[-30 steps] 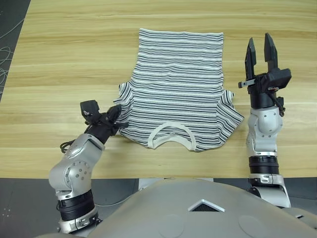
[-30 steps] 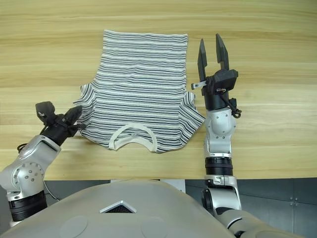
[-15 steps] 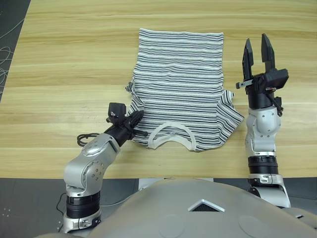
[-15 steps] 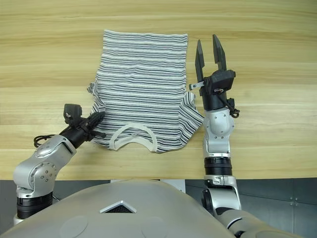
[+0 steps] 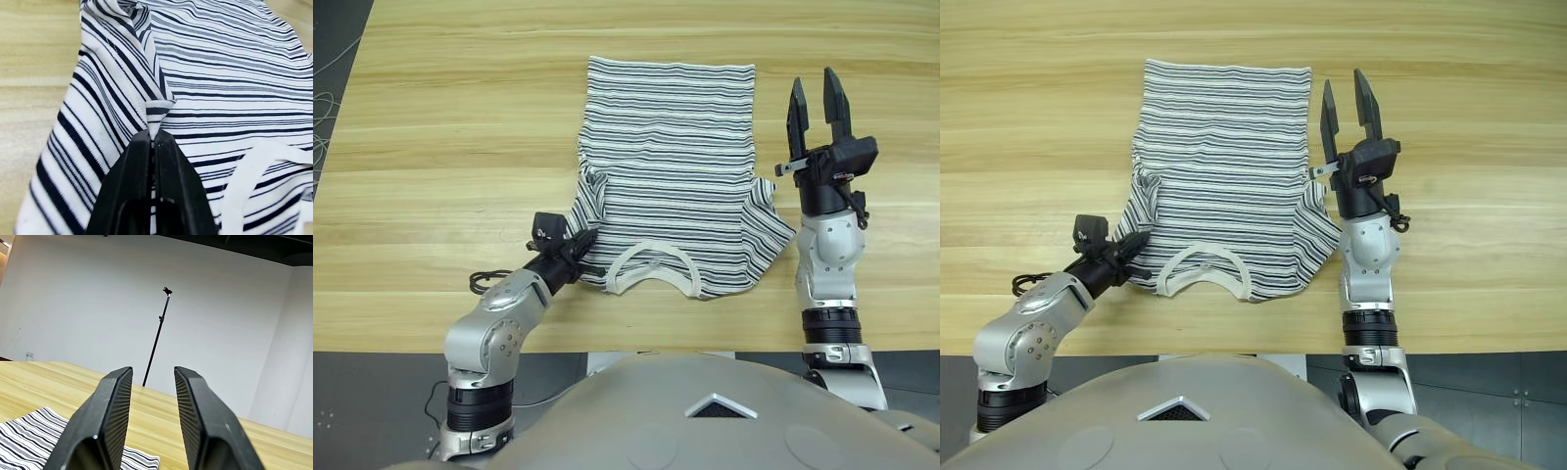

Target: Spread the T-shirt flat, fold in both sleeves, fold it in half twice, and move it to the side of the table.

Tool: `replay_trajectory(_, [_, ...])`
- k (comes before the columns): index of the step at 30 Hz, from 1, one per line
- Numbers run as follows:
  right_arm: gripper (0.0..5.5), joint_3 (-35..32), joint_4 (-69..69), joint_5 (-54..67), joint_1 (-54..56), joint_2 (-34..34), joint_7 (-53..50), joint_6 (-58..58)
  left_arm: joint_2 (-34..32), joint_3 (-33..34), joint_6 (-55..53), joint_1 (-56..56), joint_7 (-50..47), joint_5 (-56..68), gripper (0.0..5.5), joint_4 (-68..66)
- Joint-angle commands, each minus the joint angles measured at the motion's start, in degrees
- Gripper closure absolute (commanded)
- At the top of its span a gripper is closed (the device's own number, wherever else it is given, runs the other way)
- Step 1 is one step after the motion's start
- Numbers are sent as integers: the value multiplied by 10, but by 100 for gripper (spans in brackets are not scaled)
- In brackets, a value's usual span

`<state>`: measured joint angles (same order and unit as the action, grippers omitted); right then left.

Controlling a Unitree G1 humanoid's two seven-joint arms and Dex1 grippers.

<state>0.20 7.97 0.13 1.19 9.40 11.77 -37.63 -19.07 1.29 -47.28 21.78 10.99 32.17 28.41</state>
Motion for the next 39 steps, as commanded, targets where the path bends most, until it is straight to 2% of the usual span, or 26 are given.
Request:
replay_trajectory(1, [394,1,-3,-4,4,3,0,5,-6,-7,-10,3,16,0,510,10])
replay_trajectory(6, [394,2,0,-4,6,3,0,4,-8,-12,-18,10,28,5,446,27])
replay_trajectory(17, [394,1,0,10,12,4,5,29,-2,-7,-36,14,35,11,446,37])
replay_trajectory(18, [394,-6,-19,47,10,6,12,72,1,-9,-38,14,33,11,446,39])
replay_trajectory(20, [394,-26,-95,164,-11,25,32,234,8,-10,-41,12,28,14,446,44])
replay_trajectory(23, [394,-73,-214,362,-77,104,25,528,30,3,-40,8,22,32,446,61])
replay_trajectory(25, [394,-117,-269,470,-128,157,-1,654,47,9,-36,7,15,39,446,73])
replay_trajectory(29, [394,-182,-359,592,-226,194,-99,782,66,2,-36,2,4,34,446,75])
replay_trajectory(35, [394,-249,-381,792,-289,246,-222,917,92,-4,-17,23,-23,22,446,91])
replay_trajectory(39, [394,-243,-409,908,-335,272,-281,941,103,-5,-9,31,-37,20,446,102])
